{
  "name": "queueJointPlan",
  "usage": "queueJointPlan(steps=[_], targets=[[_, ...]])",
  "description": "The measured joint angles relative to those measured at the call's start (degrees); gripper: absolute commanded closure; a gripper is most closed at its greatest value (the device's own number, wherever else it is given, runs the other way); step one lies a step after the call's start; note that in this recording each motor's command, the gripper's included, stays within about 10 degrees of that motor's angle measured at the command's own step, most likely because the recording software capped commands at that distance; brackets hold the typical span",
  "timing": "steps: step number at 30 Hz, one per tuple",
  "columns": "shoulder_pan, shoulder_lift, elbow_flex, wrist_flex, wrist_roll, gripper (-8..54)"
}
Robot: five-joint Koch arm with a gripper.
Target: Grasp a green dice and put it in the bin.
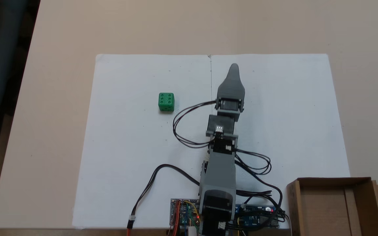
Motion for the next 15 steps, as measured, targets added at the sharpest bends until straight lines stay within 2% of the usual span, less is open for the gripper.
queueJointPlan(steps=[6, 15], targets=[[0.0, 0.0, -12.5, 22.9, 0.0, 1.1], [-1.8, 0.0, -29.9, 59.9, 0.0, 1.1]])
